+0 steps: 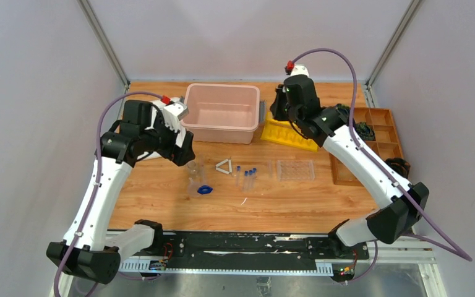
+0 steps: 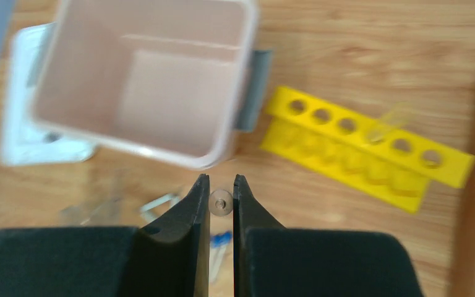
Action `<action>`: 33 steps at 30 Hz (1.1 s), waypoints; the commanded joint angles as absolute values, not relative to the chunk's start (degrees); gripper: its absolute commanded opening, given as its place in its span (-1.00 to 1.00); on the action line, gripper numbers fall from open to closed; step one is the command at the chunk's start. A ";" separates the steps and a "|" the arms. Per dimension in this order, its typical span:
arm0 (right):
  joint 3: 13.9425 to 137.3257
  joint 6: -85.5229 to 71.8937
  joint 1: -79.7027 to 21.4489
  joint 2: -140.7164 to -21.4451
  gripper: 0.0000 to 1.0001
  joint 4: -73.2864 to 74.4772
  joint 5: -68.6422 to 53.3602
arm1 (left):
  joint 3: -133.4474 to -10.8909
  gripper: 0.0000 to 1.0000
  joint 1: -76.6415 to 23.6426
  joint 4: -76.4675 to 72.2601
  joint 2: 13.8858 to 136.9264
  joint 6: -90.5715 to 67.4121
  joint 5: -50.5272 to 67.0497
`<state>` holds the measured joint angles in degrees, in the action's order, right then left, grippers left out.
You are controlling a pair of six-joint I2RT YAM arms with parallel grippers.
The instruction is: Organize the chemistry lab equipment
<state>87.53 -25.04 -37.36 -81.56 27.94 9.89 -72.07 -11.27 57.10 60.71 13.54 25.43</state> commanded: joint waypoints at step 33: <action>70.18 -8.44 -30.98 -95.81 -1.00 0.49 27.69 | -73.96 1.00 -11.16 56.43 62.90 9.67 21.79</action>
